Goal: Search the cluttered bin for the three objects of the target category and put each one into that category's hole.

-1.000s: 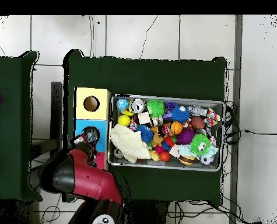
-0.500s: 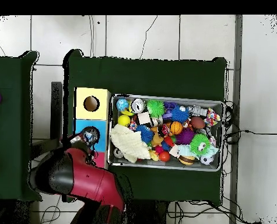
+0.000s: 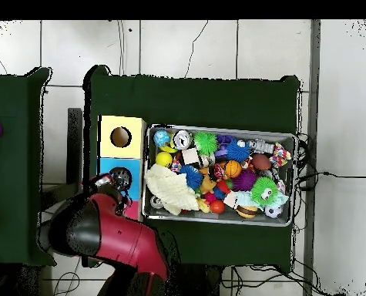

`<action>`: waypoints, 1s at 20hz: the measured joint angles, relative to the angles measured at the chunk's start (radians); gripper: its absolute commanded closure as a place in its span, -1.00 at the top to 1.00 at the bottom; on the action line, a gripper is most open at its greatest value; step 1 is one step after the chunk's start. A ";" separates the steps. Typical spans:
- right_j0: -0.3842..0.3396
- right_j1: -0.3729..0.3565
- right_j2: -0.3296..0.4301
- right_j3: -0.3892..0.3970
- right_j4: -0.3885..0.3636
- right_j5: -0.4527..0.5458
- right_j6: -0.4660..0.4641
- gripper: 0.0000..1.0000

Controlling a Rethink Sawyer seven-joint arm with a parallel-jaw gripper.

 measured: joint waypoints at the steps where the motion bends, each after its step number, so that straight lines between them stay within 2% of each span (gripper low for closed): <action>1: -0.003 0.000 0.000 0.000 0.000 0.000 0.000 -1.00; 11: -0.047 0.001 0.026 0.000 0.000 -0.034 0.000 -1.00; 15: -0.070 0.009 0.049 0.000 0.000 -0.085 0.000 -1.00; 20: -0.078 0.056 0.078 0.000 0.000 -0.216 0.000 -1.00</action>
